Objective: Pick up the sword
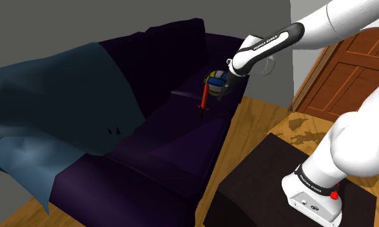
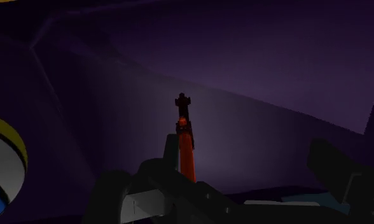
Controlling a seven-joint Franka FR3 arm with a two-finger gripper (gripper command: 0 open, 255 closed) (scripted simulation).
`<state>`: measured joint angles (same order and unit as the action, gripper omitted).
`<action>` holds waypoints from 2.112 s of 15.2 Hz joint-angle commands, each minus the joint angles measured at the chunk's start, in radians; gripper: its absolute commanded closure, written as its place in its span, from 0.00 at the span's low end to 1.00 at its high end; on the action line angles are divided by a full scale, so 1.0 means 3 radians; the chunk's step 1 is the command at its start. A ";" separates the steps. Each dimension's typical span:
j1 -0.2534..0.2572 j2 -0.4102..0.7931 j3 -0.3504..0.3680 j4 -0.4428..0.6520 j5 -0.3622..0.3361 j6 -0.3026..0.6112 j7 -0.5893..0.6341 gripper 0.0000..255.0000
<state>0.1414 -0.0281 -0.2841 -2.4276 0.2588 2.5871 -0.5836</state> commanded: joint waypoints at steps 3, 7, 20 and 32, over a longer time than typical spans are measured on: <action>-0.0012 0.0577 0.0041 0.0322 0.0512 0.0232 -0.0564 0.00; -0.0169 0.1132 0.0230 0.0709 0.0937 0.0385 -0.1051 0.00; -0.0437 0.1787 0.0560 0.1078 0.1348 0.0681 -0.1527 1.00; -0.0381 0.1670 0.0486 0.1046 0.1261 0.0594 -0.1437 1.00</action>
<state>0.0219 0.4840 -0.1308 -2.1116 0.6462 2.7746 -1.0238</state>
